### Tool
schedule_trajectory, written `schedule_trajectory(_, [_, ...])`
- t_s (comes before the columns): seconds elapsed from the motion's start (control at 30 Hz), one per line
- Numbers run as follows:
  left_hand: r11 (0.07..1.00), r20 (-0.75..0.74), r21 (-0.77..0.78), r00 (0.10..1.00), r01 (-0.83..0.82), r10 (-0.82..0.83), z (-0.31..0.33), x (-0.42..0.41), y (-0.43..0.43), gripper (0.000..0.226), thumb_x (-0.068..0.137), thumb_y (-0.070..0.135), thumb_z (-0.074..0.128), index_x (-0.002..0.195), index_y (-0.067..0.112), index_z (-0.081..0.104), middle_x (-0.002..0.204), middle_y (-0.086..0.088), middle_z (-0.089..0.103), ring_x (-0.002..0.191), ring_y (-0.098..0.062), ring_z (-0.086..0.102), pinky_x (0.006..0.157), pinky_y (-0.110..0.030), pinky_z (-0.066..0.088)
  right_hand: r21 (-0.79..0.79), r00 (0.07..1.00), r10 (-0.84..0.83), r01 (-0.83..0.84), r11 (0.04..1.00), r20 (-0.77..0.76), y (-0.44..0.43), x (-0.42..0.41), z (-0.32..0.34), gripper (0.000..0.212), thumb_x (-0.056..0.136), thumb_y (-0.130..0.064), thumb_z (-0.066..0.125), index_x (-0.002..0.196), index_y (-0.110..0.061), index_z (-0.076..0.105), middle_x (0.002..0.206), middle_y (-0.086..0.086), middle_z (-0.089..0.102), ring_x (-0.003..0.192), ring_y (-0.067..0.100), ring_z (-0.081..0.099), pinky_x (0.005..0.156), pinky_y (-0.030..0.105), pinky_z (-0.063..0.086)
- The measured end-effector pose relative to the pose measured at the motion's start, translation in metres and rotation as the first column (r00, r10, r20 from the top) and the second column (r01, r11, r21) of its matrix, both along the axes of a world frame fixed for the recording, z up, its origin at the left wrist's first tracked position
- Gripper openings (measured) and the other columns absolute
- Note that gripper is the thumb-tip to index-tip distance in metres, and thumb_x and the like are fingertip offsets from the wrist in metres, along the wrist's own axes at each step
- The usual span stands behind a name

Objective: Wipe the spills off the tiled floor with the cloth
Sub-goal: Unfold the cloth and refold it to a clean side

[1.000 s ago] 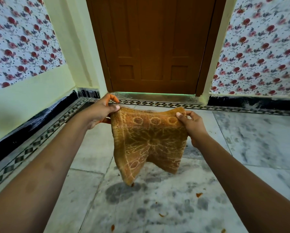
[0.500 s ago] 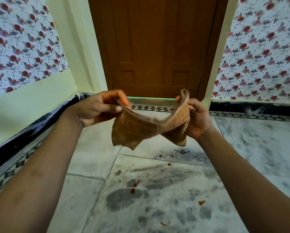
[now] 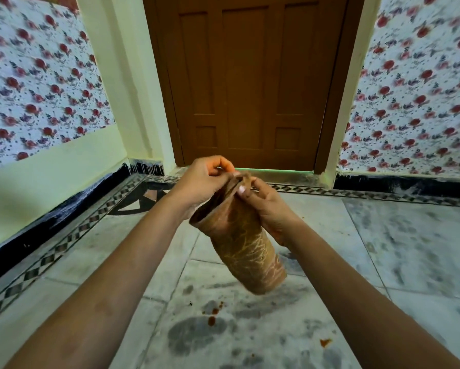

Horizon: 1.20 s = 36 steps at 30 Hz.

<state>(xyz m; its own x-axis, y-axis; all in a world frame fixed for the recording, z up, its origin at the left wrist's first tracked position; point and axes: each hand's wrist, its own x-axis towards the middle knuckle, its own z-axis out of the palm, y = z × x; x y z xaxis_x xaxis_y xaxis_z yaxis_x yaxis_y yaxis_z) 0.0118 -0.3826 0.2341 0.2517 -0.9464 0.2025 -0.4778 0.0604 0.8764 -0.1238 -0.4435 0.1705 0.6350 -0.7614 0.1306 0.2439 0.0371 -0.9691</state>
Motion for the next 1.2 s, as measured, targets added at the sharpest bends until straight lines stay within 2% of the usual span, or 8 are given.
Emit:
schedule_trajectory(0.13, [0.974, -0.11, 0.177, 0.986, 0.142, -0.124, 0.002, 0.003, 0.005, 0.033, 0.088, 0.05, 0.049, 0.1, 0.024, 0.064, 0.105, -0.003, 0.065, 0.103, -0.022, 0.059, 0.096, -0.043, 0.047, -0.094, 0.976, -0.203, 0.196, 0.976, -0.078, -0.003, -0.005, -0.008, 0.021, 0.085, -0.028, 0.062, 0.098, -0.012, 0.065, 0.092, 0.006, 0.069, 0.095, 0.024, 0.065, 0.082, 0.032, 0.054])
schedule_trajectory(0.23, [0.906, 0.064, 0.346, 0.957, 0.244, -0.282, -0.007, 0.004, 0.006, 0.055, 0.071, 0.05, 0.067, 0.119, 0.028, 0.051, 0.118, 0.0, 0.056, 0.109, -0.019, 0.054, 0.093, -0.041, 0.05, -0.051, 0.973, -0.224, 0.222, 0.974, -0.052, -0.007, -0.012, -0.012, 0.021, 0.085, -0.029, 0.062, 0.097, -0.012, 0.065, 0.092, 0.008, 0.069, 0.093, 0.025, 0.066, 0.085, 0.038, 0.054])
schedule_trajectory(0.37, [0.921, 0.102, 0.354, 0.972, 0.165, -0.213, -0.017, -0.002, 0.0, 0.03, 0.083, 0.031, 0.067, 0.109, 0.02, 0.057, 0.105, -0.002, 0.062, 0.096, -0.016, 0.061, 0.081, -0.031, 0.054, 0.047, 0.988, -0.148, 0.15, 0.988, -0.049, -0.01, -0.02, -0.019, 0.034, 0.085, -0.037, 0.059, 0.11, -0.014, 0.062, 0.102, 0.008, 0.069, 0.094, 0.022, 0.067, 0.083, 0.033, 0.056])
schedule_trajectory(0.5, [0.929, 0.168, 0.325, 0.956, 0.177, -0.24, -0.01, -0.012, -0.001, 0.023, 0.094, 0.028, 0.054, 0.114, 0.017, 0.056, 0.105, 0.002, 0.059, 0.099, -0.015, 0.058, 0.078, -0.027, 0.051, 0.053, 0.949, 0.075, -0.061, 0.997, -0.307, -0.005, -0.028, -0.037, 0.047, 0.071, -0.038, 0.074, 0.113, -0.026, 0.056, 0.107, -0.001, 0.068, 0.096, 0.014, 0.066, 0.075, 0.024, 0.054])
schedule_trajectory(0.63, [0.94, 0.107, 0.272, 0.964, 0.206, -0.242, 0.006, -0.004, 0.002, 0.009, 0.095, 0.025, 0.051, 0.103, 0.026, 0.056, 0.098, 0.006, 0.058, 0.092, -0.01, 0.058, 0.078, -0.026, 0.05, 0.124, 0.812, 0.212, -0.172, 0.977, -0.544, -0.001, -0.035, -0.072, 0.053, 0.073, -0.025, 0.079, 0.12, -0.02, 0.055, 0.12, 0.0, 0.062, 0.11, 0.018, 0.058, 0.098, 0.034, 0.046])
schedule_trajectory(0.8, [0.983, -0.113, 0.176, 0.993, 0.05, -0.03, 0.01, 0.033, 0.002, 0.01, 0.093, 0.022, 0.054, 0.101, 0.026, 0.058, 0.097, 0.003, 0.062, 0.091, -0.014, 0.059, 0.07, -0.026, 0.048, 0.224, 0.872, 0.158, -0.057, 0.973, -0.463, -0.007, -0.05, -0.086, 0.056, 0.068, -0.034, 0.076, 0.116, -0.01, 0.059, 0.115, 0.009, 0.066, 0.106, 0.028, 0.062, 0.094, 0.039, 0.048])
schedule_trajectory(0.93, [0.958, -0.25, 0.227, 0.94, -0.175, 0.231, -0.017, 0.06, -0.004, 0.028, 0.095, 0.019, 0.053, 0.123, 0.015, 0.054, 0.113, -0.007, 0.061, 0.092, -0.021, 0.058, 0.077, -0.033, 0.049, 0.249, 0.901, 0.032, 0.085, 0.965, -0.432, -0.012, -0.058, -0.084, 0.052, 0.071, -0.04, 0.076, 0.109, -0.007, 0.062, 0.095, 0.014, 0.068, 0.082, 0.029, 0.066, 0.063, 0.035, 0.054])
schedule_trajectory(1.2, [0.943, -0.05, 0.271, 0.975, -0.194, 0.215, -0.054, 0.057, -0.009, 0.037, 0.097, 0.022, 0.049, 0.133, 0.019, 0.045, 0.131, -0.009, 0.052, 0.111, -0.027, 0.054, 0.087, -0.039, 0.05, 0.516, 0.931, -0.024, 0.223, 0.827, -0.363, -0.015, -0.038, -0.073, 0.039, 0.089, -0.039, 0.059, 0.109, -0.006, 0.058, 0.09, 0.013, 0.068, 0.078, 0.024, 0.065, 0.066, 0.035, 0.054])
